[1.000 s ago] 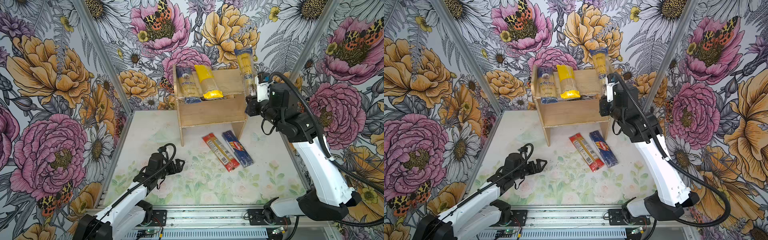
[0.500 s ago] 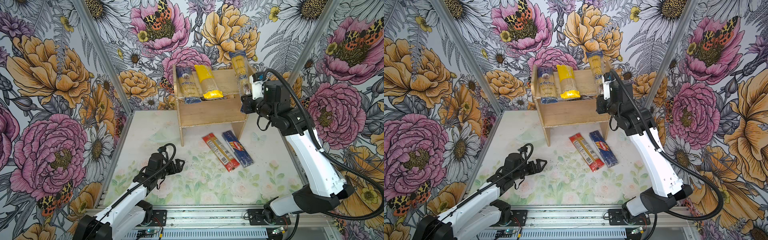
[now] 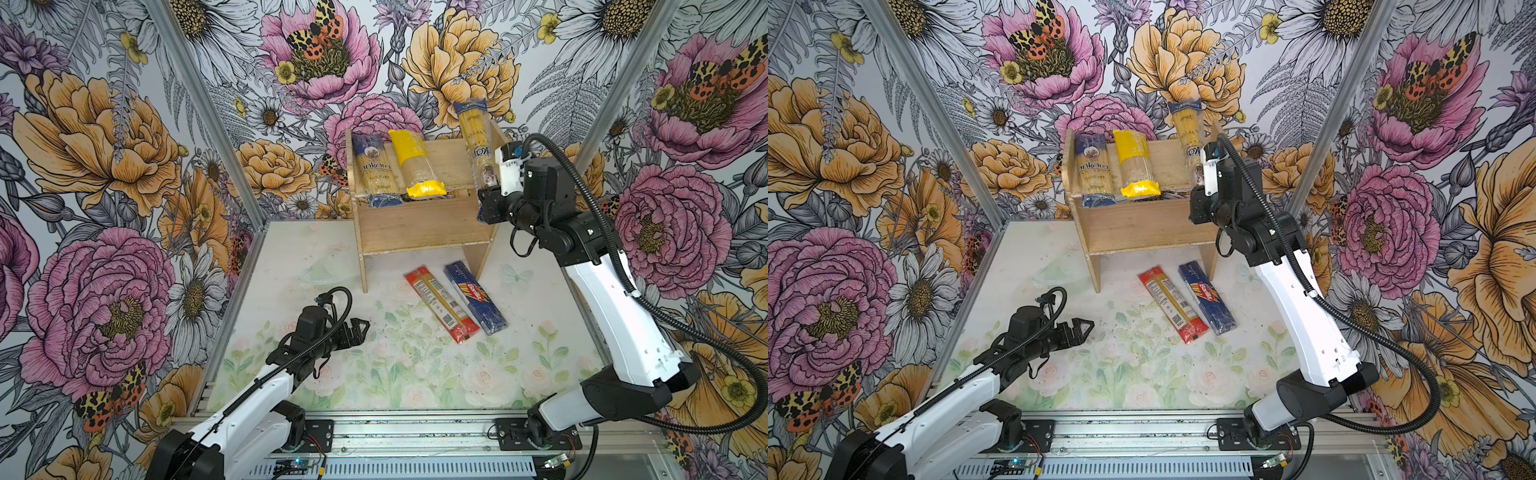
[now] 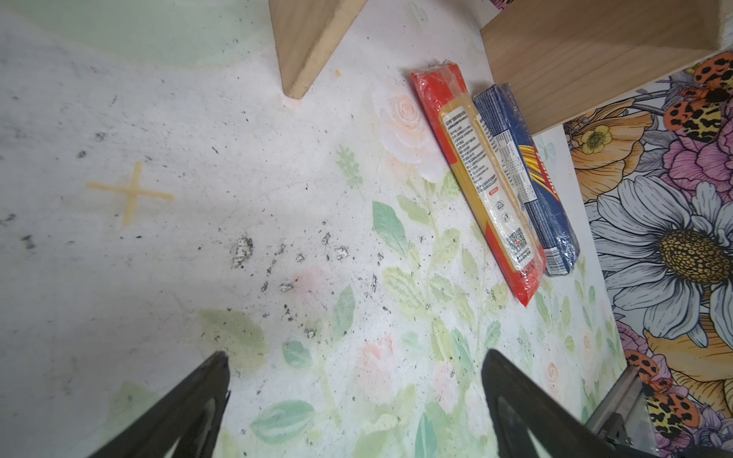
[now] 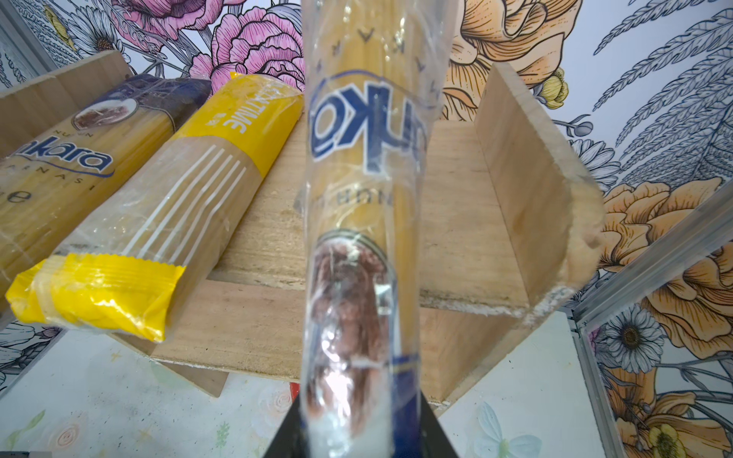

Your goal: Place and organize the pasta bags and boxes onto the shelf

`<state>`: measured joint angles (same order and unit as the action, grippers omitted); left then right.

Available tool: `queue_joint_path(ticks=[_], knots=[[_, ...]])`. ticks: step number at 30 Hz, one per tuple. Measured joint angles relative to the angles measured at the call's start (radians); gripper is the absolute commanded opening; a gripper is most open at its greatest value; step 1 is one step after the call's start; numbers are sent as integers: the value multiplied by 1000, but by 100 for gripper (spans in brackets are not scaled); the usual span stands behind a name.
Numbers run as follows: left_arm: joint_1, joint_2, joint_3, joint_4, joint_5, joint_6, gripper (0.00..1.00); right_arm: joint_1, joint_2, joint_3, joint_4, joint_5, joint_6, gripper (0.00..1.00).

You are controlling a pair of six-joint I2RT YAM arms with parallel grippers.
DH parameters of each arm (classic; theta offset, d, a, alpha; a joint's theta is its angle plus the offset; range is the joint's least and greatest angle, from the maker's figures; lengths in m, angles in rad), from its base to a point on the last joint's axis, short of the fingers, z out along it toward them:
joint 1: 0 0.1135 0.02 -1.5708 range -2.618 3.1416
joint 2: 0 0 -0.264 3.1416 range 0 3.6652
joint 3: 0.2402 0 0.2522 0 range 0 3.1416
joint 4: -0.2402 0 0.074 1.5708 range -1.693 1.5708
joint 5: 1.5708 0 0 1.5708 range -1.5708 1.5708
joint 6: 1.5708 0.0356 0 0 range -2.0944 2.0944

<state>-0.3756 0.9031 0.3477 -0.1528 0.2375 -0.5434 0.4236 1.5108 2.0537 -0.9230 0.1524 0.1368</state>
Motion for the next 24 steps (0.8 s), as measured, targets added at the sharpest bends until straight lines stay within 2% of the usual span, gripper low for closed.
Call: queue_joint_path(ticks=[24], knots=[[0,0,0,1,19,3,99,-13,63,31,51,-19,-26,0]])
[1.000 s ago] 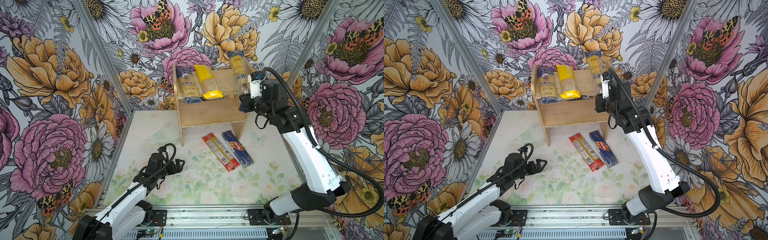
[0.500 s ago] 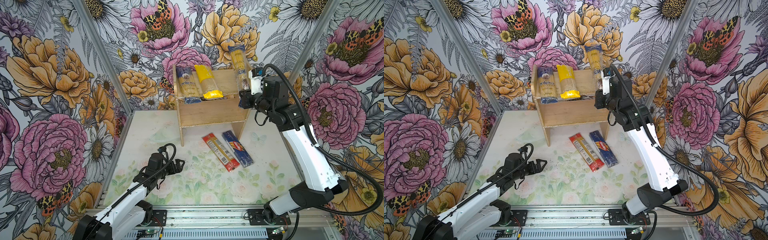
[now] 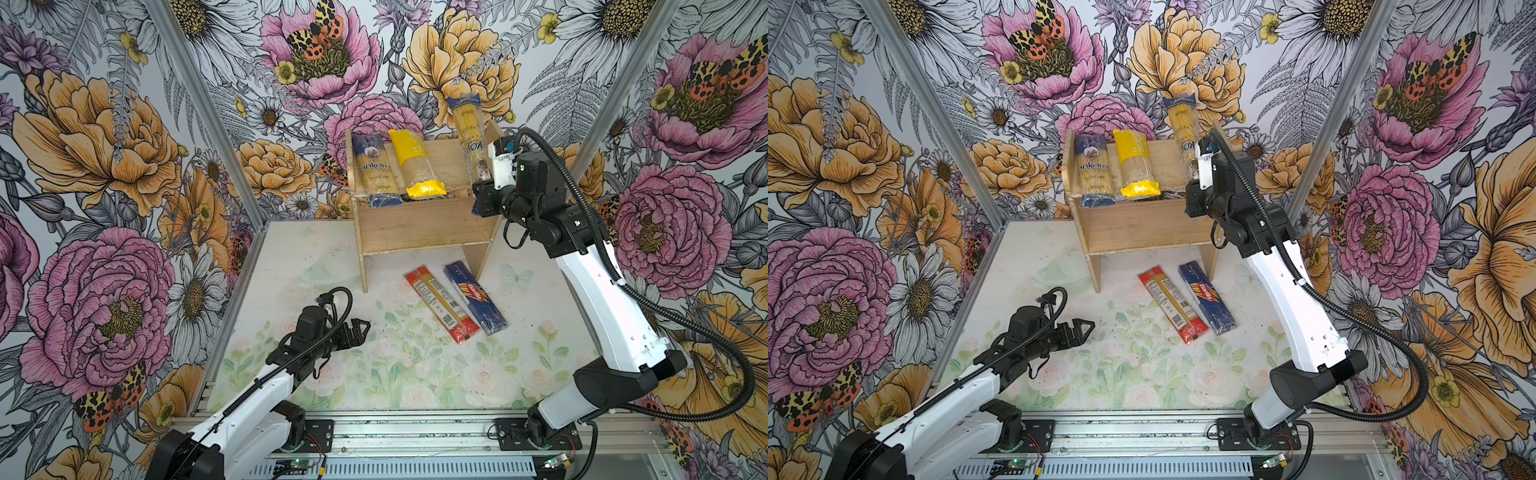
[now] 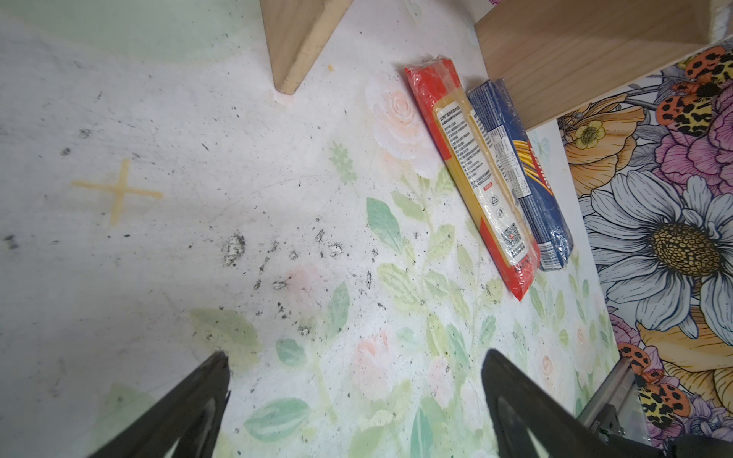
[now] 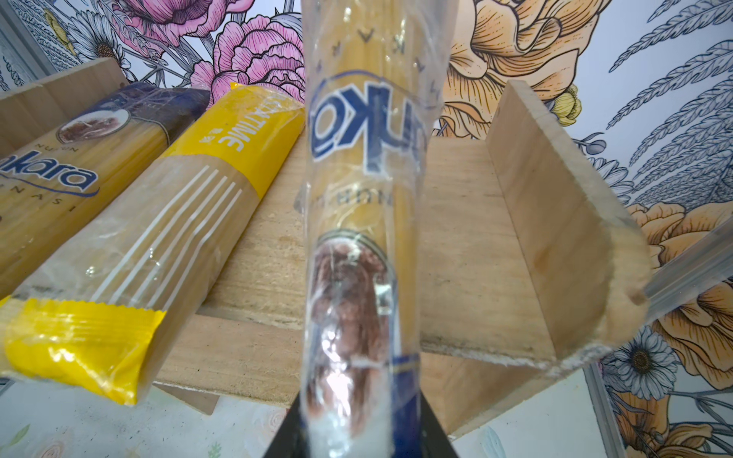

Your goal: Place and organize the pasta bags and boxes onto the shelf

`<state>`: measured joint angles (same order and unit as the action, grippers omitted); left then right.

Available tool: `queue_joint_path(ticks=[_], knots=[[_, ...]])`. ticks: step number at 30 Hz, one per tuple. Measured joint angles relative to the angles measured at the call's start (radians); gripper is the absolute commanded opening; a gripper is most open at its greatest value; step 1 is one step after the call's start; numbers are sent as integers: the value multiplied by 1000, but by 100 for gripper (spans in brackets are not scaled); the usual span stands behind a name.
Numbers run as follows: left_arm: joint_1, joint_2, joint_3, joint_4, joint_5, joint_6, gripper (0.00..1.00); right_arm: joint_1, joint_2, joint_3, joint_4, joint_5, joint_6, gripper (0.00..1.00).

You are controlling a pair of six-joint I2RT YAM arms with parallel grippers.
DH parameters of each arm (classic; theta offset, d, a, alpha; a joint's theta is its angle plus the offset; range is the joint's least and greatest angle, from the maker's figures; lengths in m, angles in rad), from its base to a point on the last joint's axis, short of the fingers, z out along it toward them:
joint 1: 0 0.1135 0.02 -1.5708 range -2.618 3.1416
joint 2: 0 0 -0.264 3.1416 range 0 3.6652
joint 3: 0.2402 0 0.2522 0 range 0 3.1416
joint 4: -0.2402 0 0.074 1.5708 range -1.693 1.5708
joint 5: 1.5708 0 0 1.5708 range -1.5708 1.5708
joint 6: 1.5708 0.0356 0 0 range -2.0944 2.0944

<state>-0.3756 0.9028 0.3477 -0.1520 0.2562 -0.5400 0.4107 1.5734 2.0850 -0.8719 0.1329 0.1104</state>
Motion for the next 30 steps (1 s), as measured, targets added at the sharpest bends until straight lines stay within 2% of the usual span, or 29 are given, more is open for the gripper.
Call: queue_joint_path(ticks=[30], knots=[[7,-20,0,-2,2,0,99,-11,56,33,61,-7,-26,0]])
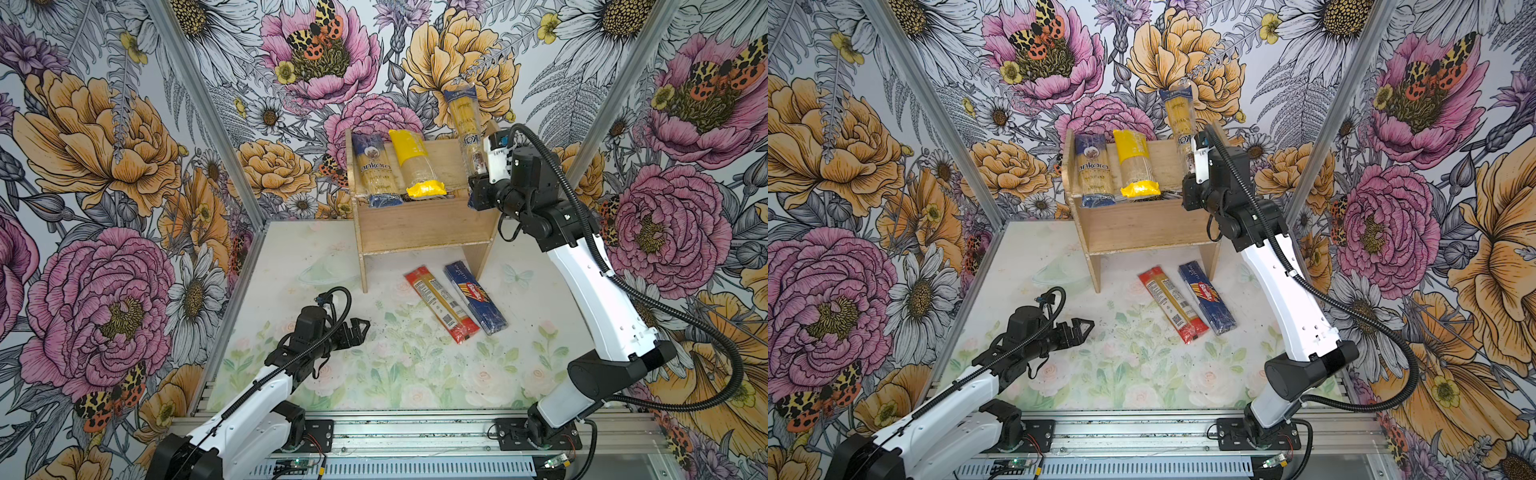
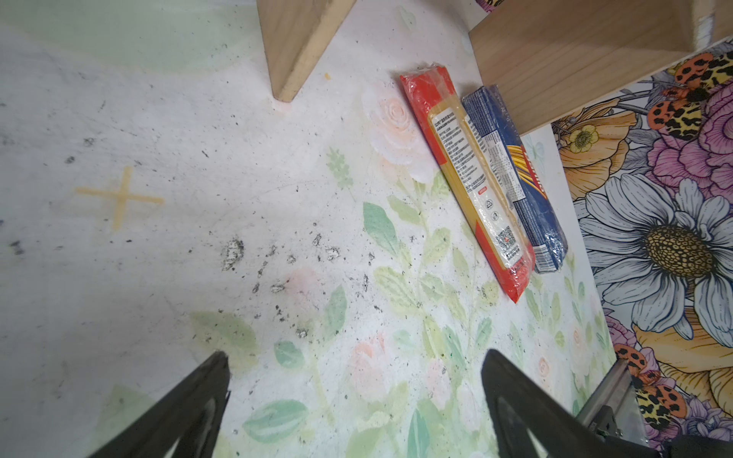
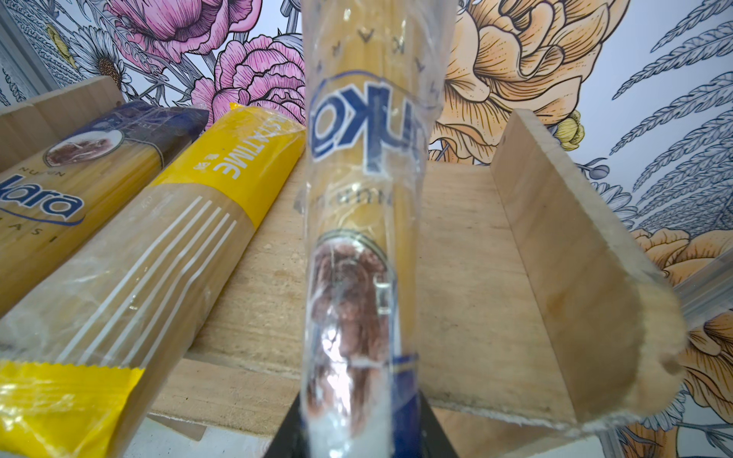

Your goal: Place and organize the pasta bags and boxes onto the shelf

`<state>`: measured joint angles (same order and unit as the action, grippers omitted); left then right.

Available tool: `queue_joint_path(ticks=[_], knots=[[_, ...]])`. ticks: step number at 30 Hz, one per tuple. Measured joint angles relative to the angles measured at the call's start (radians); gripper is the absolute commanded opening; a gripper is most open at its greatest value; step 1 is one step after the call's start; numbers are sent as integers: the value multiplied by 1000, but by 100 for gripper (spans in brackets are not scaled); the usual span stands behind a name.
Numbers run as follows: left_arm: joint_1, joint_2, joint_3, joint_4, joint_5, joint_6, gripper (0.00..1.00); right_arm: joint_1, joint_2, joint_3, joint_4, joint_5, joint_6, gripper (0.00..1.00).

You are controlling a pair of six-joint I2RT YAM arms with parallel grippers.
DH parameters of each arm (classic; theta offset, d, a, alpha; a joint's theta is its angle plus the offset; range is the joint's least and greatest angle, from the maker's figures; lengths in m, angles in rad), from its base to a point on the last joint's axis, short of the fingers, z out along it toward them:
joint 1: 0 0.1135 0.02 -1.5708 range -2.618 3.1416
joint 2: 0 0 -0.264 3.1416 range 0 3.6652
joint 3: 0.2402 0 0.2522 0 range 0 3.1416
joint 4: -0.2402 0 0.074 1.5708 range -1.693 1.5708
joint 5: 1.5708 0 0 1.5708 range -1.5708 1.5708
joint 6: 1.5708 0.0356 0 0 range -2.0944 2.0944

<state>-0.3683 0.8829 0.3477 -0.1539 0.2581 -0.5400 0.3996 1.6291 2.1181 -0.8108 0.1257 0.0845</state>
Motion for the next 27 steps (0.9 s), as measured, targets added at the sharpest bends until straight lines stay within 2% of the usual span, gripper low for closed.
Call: queue_joint_path(ticks=[27], knots=[[21,-20,0,-16,5,16,99,-2,45,26,46,11,4,0]])
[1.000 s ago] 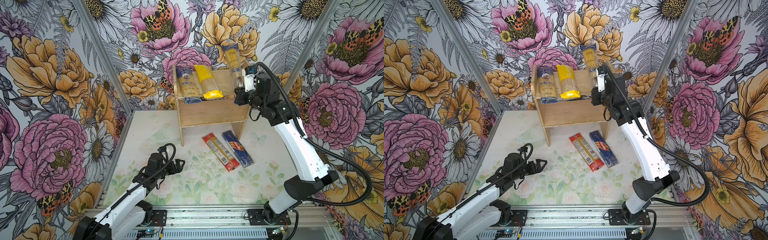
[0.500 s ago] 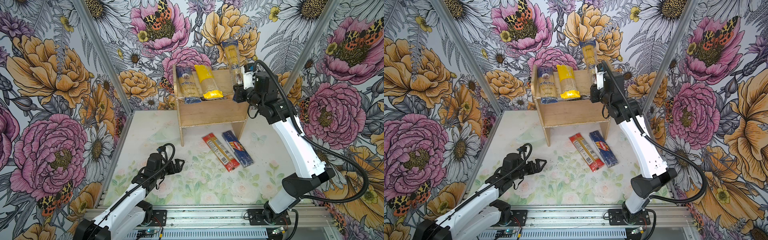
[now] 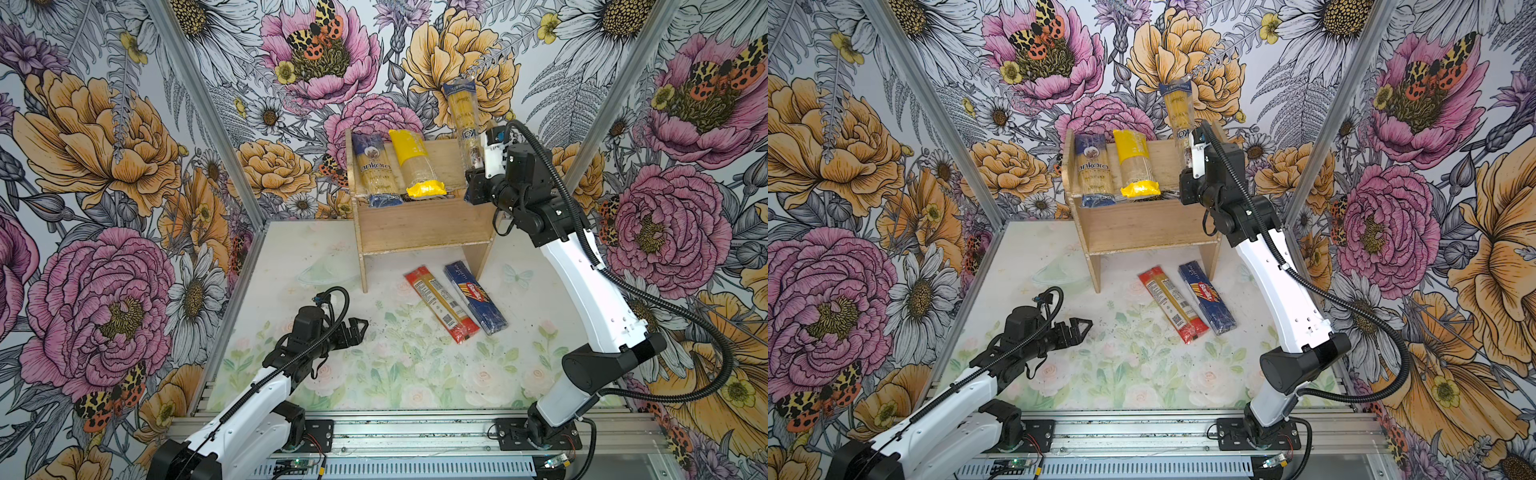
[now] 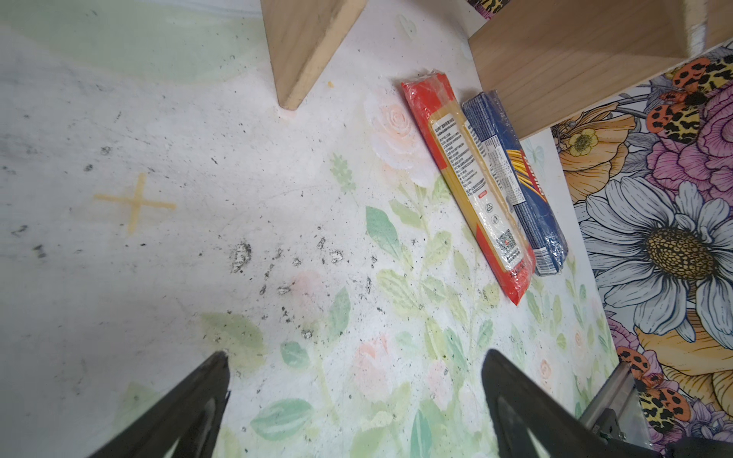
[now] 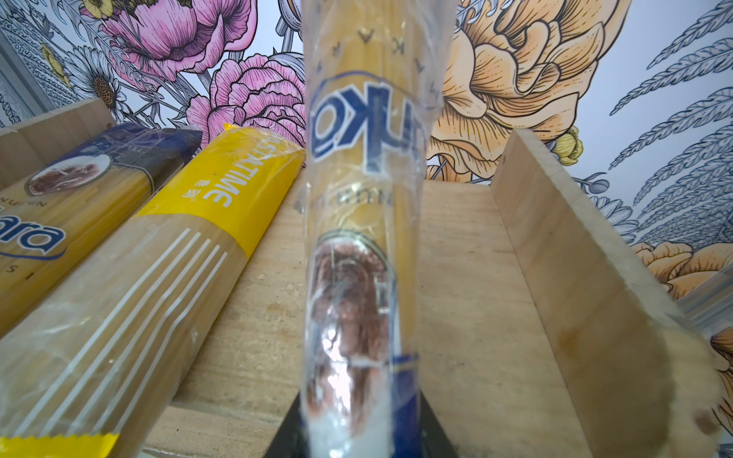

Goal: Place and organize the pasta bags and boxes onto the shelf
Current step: 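Lower the blue-ended bag onto the upper tier with the right gripper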

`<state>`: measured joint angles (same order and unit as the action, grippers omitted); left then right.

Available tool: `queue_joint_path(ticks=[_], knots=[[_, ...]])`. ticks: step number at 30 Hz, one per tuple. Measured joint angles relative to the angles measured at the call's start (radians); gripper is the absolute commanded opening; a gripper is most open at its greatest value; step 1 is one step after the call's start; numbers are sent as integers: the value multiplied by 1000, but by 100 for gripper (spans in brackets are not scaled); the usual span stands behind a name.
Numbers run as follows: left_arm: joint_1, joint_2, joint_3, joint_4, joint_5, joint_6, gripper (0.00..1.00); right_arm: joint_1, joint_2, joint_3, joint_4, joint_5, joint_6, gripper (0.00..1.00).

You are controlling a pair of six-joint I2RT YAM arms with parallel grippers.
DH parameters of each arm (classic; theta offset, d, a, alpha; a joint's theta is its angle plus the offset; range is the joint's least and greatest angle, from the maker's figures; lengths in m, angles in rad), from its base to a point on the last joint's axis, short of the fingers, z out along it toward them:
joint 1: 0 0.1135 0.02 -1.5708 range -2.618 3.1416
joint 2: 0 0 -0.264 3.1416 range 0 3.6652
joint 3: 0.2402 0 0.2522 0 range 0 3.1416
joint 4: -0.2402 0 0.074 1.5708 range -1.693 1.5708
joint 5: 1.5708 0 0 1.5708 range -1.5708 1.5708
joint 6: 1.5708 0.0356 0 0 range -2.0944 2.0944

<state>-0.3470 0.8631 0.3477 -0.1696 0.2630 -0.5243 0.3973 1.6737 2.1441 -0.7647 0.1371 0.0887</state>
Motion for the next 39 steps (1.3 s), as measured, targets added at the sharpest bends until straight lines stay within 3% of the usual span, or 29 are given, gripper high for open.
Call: queue_joint_path(ticks=[20,26,29,39], knots=[[11,0,0,-6,5,0,99,-5,5,0,24,0,8,12],[11,0,0,-6,8,0,99,-6,5,-7,35,1,19,18],[11,-6,0,-8,9,0,99,-7,5,-13,46,1,23,26],[12,-13,0,-10,12,0,99,-8,-3,-36,71,1,23,34]])
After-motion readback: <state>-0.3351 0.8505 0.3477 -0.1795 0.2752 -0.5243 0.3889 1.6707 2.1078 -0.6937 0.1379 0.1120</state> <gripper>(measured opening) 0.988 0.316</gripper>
